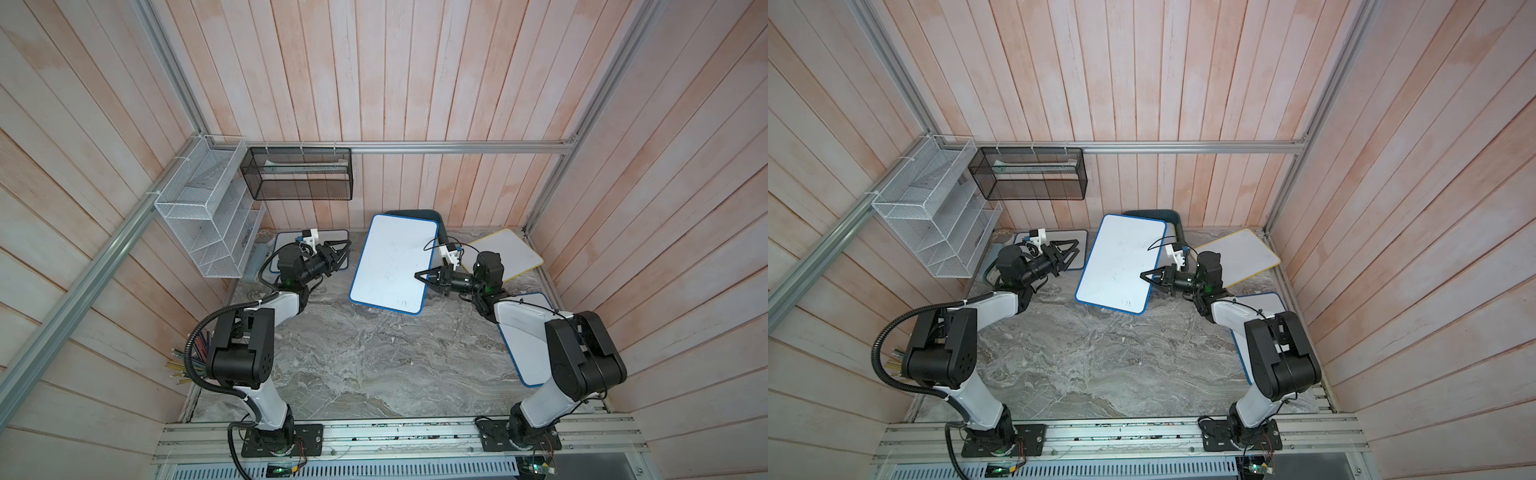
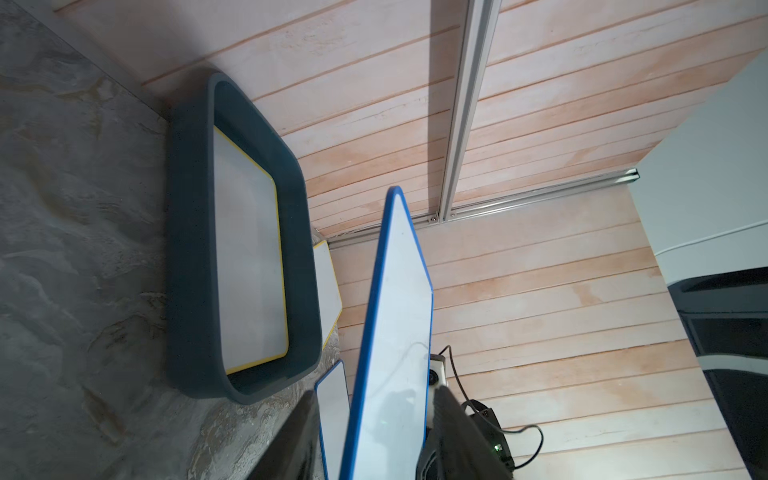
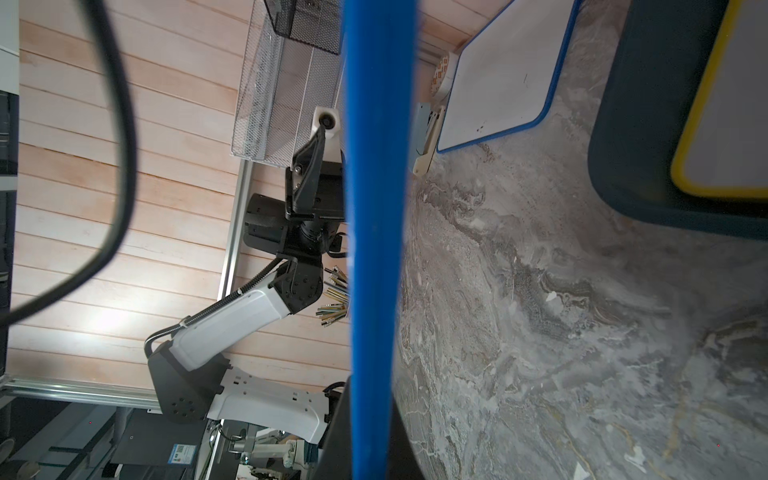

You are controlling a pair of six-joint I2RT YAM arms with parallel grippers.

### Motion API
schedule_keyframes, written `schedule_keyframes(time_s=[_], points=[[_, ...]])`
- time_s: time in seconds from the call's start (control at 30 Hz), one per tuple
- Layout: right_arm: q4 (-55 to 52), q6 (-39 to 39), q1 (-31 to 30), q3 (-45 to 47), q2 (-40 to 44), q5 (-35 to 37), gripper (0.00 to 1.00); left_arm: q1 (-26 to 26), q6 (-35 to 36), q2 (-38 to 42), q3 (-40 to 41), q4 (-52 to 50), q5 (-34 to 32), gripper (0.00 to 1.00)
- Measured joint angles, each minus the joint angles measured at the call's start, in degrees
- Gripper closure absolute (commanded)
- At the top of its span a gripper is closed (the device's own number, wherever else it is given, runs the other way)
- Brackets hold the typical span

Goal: Put the whiteboard into the storage box
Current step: Pick up the whiteboard at the center of the board, then place the whiteboard in the storage box.

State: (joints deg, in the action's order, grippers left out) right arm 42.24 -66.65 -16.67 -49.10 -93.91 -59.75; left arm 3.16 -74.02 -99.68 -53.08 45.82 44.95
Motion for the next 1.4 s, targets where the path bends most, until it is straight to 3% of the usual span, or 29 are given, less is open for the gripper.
schedule_keyframes(time_s=[0.2,0.47,0.77,0.9,1.23,1.4], points=[[-2.91,1.84,4.87,-6.27,-4.50,-1.88,1.00,-2.54,3.04,2.89,2.19,-4.98,0.02,0.51],[-27.78,19.52,15.19,-25.16,-14.32,3.98,1.00,-2.47,9.09,7.21,4.39,-11.54,0.37,0.51],[-51.82,35.76,17.70,-45.70,-28.20,7.98,1.00,-2.47,12.55,8.11,6.29,-17.00,0.85,0.51],[-57.20,39.01,17.59,-45.44,-28.06,6.49,1.00,-2.47,13.44,9.11,6.29,-18.05,0.87,0.51],[-56.89,41.83,13.53,-34.58,-20.96,4.39,1.00,-2.47,14.10,9.27,6.29,-18.21,1.09,0.51],[-58.12,42.18,11.17,-34.67,-21.14,3.41,1.00,-2.47,14.08,9.20,6.29,-18.14,1.27,0.51]])
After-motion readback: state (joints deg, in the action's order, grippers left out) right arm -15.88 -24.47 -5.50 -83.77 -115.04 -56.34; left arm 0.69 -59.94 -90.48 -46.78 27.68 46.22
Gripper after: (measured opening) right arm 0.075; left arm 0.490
